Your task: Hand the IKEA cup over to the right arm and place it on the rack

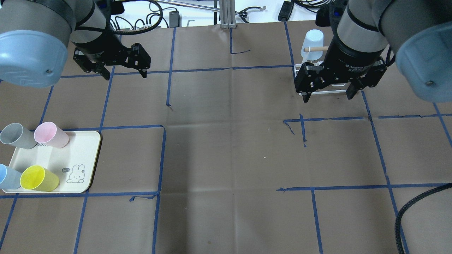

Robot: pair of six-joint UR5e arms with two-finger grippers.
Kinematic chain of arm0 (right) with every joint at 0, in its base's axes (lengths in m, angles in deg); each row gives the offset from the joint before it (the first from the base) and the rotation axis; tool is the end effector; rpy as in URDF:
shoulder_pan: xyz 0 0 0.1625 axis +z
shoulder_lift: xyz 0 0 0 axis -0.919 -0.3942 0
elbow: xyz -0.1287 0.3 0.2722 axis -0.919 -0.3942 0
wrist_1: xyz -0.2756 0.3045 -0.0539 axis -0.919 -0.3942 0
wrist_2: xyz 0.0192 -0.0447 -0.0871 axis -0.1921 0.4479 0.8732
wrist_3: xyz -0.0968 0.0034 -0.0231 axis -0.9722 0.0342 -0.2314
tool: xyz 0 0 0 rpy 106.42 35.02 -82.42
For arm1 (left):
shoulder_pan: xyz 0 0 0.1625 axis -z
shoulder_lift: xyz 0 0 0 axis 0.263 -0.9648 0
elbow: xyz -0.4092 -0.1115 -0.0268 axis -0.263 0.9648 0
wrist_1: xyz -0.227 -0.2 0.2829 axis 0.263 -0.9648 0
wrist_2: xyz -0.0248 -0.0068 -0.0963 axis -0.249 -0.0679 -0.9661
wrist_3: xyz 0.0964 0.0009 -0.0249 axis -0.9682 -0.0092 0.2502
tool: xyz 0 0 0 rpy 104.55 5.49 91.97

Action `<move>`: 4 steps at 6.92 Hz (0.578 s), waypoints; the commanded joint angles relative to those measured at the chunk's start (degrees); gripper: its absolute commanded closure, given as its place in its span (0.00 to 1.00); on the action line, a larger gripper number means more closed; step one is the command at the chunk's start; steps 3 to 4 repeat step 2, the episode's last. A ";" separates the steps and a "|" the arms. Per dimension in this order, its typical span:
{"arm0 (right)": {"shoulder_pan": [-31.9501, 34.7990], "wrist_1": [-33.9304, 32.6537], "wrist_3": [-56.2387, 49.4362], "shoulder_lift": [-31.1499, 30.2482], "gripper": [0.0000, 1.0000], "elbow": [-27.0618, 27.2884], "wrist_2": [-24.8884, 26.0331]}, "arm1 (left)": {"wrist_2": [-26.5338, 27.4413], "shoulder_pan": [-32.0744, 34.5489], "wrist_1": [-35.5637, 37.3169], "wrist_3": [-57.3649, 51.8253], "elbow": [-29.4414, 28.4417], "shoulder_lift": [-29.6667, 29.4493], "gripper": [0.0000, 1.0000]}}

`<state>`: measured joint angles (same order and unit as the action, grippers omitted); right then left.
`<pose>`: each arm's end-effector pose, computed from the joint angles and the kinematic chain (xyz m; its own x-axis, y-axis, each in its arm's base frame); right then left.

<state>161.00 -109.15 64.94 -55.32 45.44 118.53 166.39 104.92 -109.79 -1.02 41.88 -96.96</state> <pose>0.1659 -0.4425 0.4995 -0.9996 -0.0277 0.0032 -0.0277 0.9996 0.0022 -0.1292 -0.5264 0.4647 -0.9997 -0.0224 -0.0089 -0.0213 0.9935 -0.1117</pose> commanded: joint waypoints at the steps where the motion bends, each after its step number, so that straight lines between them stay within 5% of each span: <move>1: 0.09 0.00 0.01 -0.30 0.00 -0.01 -0.09 | 0.00 -0.03 0.00 0.07 -0.09 0.00 0.00; 4: 0.09 0.00 0.10 -0.30 0.00 -0.01 -0.09 | 0.00 0.06 0.00 -0.02 0.00 0.00 0.00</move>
